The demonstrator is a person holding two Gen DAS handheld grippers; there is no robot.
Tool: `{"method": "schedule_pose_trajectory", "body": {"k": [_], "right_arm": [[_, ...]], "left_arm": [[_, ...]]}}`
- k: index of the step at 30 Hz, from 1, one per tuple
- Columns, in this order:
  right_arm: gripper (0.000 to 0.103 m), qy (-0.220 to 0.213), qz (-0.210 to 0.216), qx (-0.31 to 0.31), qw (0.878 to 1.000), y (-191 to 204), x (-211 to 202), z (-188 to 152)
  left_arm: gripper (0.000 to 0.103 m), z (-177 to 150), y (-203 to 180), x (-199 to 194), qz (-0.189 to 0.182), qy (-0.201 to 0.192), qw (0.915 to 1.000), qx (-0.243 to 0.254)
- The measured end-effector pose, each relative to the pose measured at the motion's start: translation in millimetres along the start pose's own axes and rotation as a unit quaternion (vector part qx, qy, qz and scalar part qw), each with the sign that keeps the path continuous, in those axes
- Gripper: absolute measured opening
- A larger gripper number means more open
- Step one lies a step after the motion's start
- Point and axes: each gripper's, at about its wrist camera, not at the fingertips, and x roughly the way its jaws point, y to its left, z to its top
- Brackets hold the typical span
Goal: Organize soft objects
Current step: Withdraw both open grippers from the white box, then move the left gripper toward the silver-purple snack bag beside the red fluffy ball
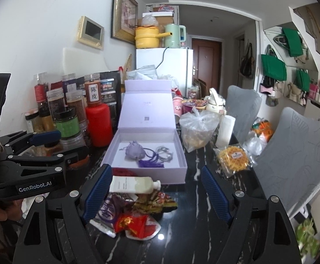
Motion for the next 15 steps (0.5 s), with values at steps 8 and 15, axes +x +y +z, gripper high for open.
{"method": "schedule_pose_trajectory", "body": {"k": [8, 15], "right_arm": [[0.084, 0.015, -0.002, 0.006, 1.0, 5, -2, -23], [0.088, 0.025, -0.002, 0.02, 0.999, 6, -5, -39]], "left_arm": [[0.077, -28, 0, -2, -0.016, 0.017, 0.9997, -0.009], [0.077, -47, 5, -5, -0.032, 0.031, 0.9989, -0.016]]}}
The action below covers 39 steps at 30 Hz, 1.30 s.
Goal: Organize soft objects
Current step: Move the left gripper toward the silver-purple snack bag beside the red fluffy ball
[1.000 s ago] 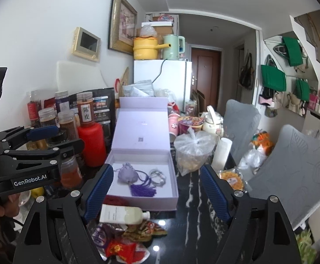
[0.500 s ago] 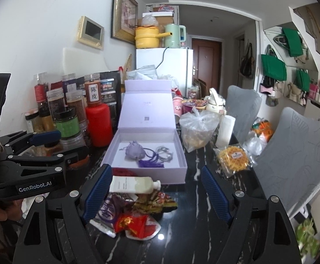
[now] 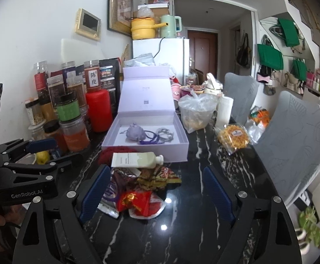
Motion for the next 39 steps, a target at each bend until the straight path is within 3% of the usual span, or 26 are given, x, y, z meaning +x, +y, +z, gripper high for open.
{"method": "schedule_pose_trajectory", "body": {"k": [6, 18, 35, 39], "right_arm": [[0.094, 0.016, 0.004, -0.001, 1.0, 3, 9, -15], [0.094, 0.064, 0.014, 0.008, 0.998, -7, 41, -43], [0.094, 0.095, 0.016, 0.031, 0.995, -34, 72, -53], [0.094, 0.101, 0.02, 0.046, 0.994, -43, 78, -51]], "left_arm": [[0.077, -15, 1, 9, -0.006, 0.02, 0.9998, -0.004], [0.077, -44, 6, 43, -0.034, 0.067, 0.9968, -0.025], [0.077, -35, -7, 112, -0.026, 0.108, 0.9938, -0.002], [0.077, -32, -5, 134, -0.033, 0.136, 0.9901, -0.015]]}}
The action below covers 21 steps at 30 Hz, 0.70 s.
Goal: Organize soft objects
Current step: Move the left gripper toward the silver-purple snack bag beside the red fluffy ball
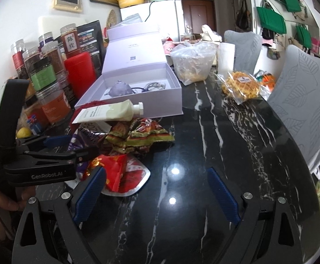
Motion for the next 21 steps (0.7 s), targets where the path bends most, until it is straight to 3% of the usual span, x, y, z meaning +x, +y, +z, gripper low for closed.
{"method": "schedule_pose_trajectory", "body": {"k": [7, 12, 14, 16, 21], "right_arm": [[0.094, 0.007, 0.009, 0.015, 1.0, -7, 8, 6], [0.094, 0.002, 0.017, 0.011, 1.0, -4, 13, 11], [0.095, -0.001, 0.024, 0.012, 1.0, -2, 16, 15], [0.099, -0.006, 0.036, 0.013, 0.999, 1, 19, 21], [0.103, -0.025, 0.061, -0.009, 0.998, 14, 28, 35]], "left_arm": [[0.077, 1, 7, 14, -0.026, 0.018, 0.999, -0.032], [0.063, 0, -1, 16, -0.026, 0.014, 0.9995, -0.007], [0.05, -1, -1, 15, -0.032, 0.011, 0.9994, -0.004], [0.045, -1, -1, 14, -0.041, 0.01, 0.9991, -0.003], [0.044, -2, 0, 14, -0.053, 0.004, 0.9986, -0.003]]}}
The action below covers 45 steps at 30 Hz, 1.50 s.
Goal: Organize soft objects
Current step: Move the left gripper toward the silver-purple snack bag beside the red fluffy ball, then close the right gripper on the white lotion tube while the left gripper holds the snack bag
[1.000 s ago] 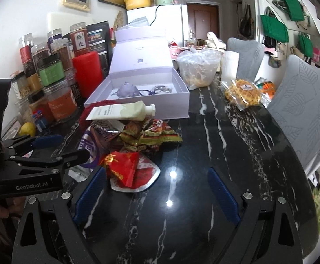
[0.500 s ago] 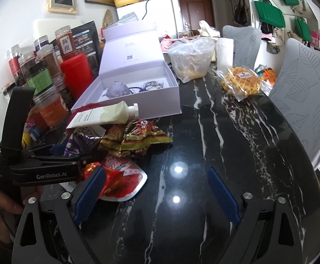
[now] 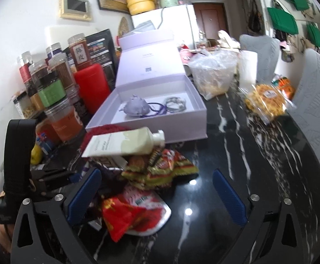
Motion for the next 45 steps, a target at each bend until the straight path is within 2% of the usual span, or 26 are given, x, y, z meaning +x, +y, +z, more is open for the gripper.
{"method": "schedule_pose_trajectory", "body": {"k": [4, 6, 12, 20, 27, 32, 34, 40, 42, 44, 45], "right_arm": [[0.103, 0.015, 0.026, -0.025, 0.999, 9, 18, 11], [0.103, 0.021, 0.037, -0.023, 0.999, 11, 27, 15], [0.103, 0.016, 0.068, -0.01, 0.998, 16, 43, 23], [0.103, 0.027, 0.071, -0.037, 0.996, 32, 62, 25], [0.103, 0.019, 0.052, -0.05, 0.997, 36, 69, 21], [0.103, 0.008, 0.031, -0.042, 0.999, 38, 57, 15], [0.103, 0.002, 0.037, -0.028, 0.999, 37, 50, 13], [0.103, -0.004, 0.09, 0.027, 0.996, 33, 39, 16], [0.103, -0.003, 0.085, 0.023, 0.996, 37, 41, 17], [0.098, -0.005, 0.073, 0.012, 0.997, 43, 42, 17], [0.092, -0.004, 0.073, 0.006, 0.997, 45, 44, 16]], "left_arm": [[0.044, -3, 4, -3, -0.007, -0.005, 0.9999, -0.004], [0.038, -5, 7, -5, -0.008, -0.006, 0.9999, -0.007], [0.034, -10, 17, -16, -0.005, -0.013, 0.9997, -0.021], [0.034, -12, 33, -25, 0.0, -0.013, 0.999, -0.044], [0.034, -16, 53, -35, 0.014, -0.013, 0.9972, -0.072], [0.034, -20, 67, -51, 0.031, -0.026, 0.9952, -0.089], [0.034, -20, 71, -56, 0.032, -0.031, 0.9945, -0.095], [0.034, -20, 78, -64, 0.035, -0.043, 0.9933, -0.101], [0.034, -20, 79, -66, 0.032, -0.045, 0.9933, -0.102], [0.034, -21, 76, -68, 0.033, -0.048, 0.9934, -0.098], [0.034, -21, 76, -69, 0.034, -0.049, 0.9935, -0.097]]}}
